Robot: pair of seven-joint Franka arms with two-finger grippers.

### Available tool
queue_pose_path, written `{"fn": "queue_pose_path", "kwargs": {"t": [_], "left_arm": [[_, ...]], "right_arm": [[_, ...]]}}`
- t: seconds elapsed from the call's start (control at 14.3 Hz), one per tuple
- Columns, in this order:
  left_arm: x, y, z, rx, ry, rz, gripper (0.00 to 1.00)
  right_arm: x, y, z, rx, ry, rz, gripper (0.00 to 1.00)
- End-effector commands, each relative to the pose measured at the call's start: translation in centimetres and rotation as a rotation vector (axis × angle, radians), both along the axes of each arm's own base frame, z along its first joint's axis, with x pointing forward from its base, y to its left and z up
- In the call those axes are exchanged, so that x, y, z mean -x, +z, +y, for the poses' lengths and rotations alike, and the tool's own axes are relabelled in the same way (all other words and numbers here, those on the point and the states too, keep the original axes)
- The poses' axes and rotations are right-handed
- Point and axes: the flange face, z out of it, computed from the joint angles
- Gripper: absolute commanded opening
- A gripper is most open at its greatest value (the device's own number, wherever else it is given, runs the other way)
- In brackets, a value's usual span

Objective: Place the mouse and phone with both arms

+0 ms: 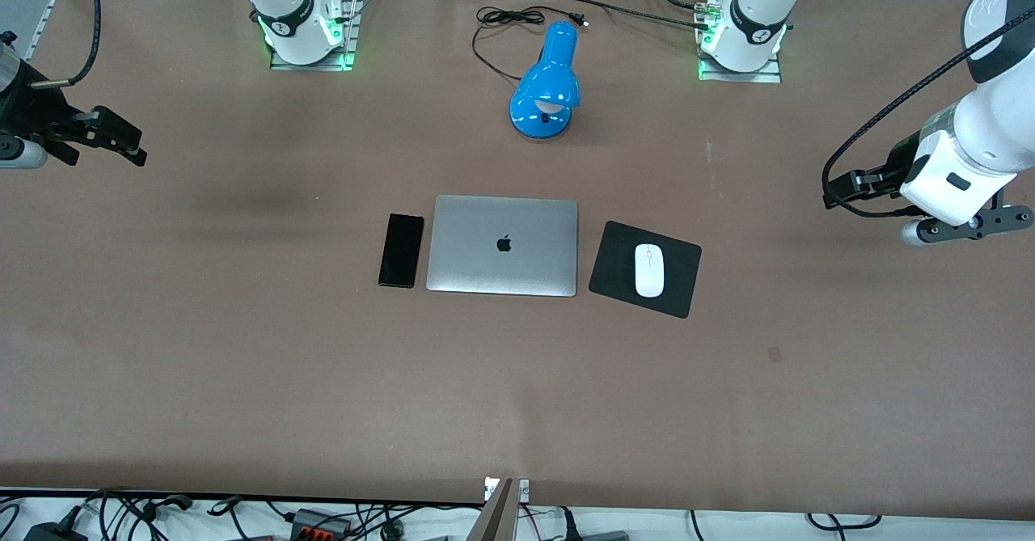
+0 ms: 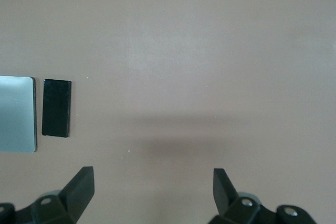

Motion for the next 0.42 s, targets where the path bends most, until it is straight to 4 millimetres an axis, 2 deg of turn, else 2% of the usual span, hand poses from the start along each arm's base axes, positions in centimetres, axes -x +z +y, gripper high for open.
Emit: {"fn": "queue_pose_path", "kwargs": {"t": [0.0,0.35], "left_arm": [[0.82,0.41,0.25,-0.016,-0.005,0.0,1.0],[0.77,0.39,0.28,-0.009,-0.003,0.001,1.0]], "right_arm": [[0.6,0.56,-0.19,0.003,0.009,-0.002,1.0],[0.76,0.7,-0.19,0.005,0.01,-0.002,1.0]]}}
